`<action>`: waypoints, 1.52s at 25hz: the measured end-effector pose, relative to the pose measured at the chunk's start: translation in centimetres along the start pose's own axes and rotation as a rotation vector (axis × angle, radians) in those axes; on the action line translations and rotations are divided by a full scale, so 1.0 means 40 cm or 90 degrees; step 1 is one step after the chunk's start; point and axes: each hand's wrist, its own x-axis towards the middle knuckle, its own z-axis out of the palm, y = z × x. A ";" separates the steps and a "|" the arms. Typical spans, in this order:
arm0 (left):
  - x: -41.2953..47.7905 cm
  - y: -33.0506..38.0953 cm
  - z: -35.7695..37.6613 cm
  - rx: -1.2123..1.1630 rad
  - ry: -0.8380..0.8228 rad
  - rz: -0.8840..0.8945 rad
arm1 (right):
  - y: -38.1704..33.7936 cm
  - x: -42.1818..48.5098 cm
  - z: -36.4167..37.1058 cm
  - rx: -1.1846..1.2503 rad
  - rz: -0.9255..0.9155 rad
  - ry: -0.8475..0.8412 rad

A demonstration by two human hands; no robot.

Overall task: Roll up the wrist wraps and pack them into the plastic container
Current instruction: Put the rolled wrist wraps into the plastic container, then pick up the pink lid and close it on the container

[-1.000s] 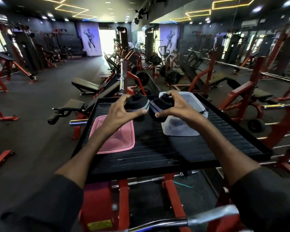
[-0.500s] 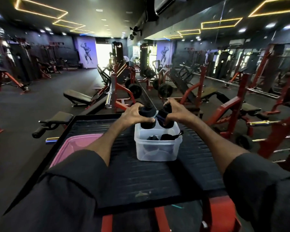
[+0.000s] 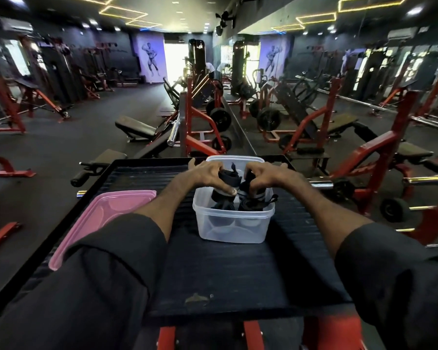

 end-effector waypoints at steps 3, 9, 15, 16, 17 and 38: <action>0.000 -0.007 0.016 0.112 -0.066 -0.028 | 0.003 0.012 0.005 -0.001 0.009 -0.047; -0.042 -0.027 0.009 -0.012 -0.029 0.019 | -0.037 -0.011 0.009 -0.037 -0.001 0.079; -0.242 -0.126 -0.017 -0.253 0.264 0.068 | -0.248 -0.074 0.047 0.094 -0.189 0.253; -0.292 -0.170 -0.019 -0.279 0.310 0.048 | -0.298 -0.076 0.072 0.105 -0.222 0.248; -0.348 -0.220 -0.019 -0.309 0.356 0.018 | -0.355 -0.078 0.106 0.111 -0.259 0.237; -0.753 -0.491 -0.018 -0.497 0.335 -0.206 | -0.669 -0.077 0.286 0.256 -0.494 0.144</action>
